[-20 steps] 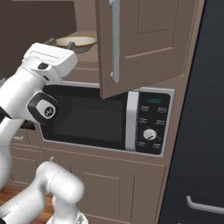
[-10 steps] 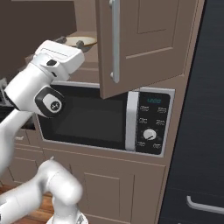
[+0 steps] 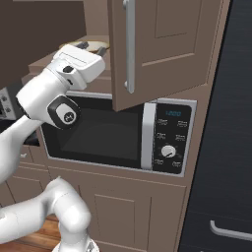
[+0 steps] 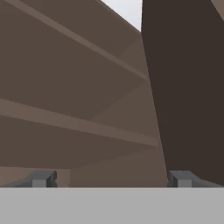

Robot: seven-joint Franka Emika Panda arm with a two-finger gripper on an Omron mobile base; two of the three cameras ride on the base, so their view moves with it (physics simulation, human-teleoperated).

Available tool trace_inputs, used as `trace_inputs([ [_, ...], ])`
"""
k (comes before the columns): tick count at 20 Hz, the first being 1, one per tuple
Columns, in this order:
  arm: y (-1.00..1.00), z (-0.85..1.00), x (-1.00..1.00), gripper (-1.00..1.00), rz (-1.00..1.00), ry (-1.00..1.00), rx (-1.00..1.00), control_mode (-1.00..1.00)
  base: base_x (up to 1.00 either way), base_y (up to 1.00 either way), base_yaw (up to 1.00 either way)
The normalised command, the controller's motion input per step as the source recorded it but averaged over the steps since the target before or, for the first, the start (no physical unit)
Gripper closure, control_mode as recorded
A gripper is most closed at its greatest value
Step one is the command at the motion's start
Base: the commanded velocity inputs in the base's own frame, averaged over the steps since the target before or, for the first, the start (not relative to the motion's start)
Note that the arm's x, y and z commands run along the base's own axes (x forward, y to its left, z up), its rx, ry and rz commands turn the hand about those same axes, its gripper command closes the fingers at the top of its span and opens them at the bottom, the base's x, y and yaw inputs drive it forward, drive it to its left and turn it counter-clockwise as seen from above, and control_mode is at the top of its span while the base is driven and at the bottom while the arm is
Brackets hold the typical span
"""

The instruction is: Move the bowls from the cabinet to the plates on the dining table.

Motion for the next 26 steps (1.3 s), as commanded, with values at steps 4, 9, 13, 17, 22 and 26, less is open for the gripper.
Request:
trace_inputs([
  [4,-0.16,0.00,0.26,-1.00,-0.07,0.07,0.05,-1.00,0.00,0.00,0.00],
  [9,-0.15,0.00,0.31,-1.00,-0.05,0.06,0.05,-1.00,0.00,0.00,0.00],
  [13,-0.21,0.00,0.20,-1.00,-0.05,0.04,0.05,-1.00,0.00,0.00,0.00],
  [17,-0.17,-0.01,0.24,-1.00,-0.06,0.03,0.04,-1.00,0.00,0.00,0.00],
  [22,-0.09,-0.01,0.34,-1.00,-0.06,0.04,0.03,-1.00,0.00,0.00,0.00],
  [26,-0.12,0.00,0.35,-1.00,-0.04,0.05,0.04,-1.00,0.00,0.00,0.00],
])
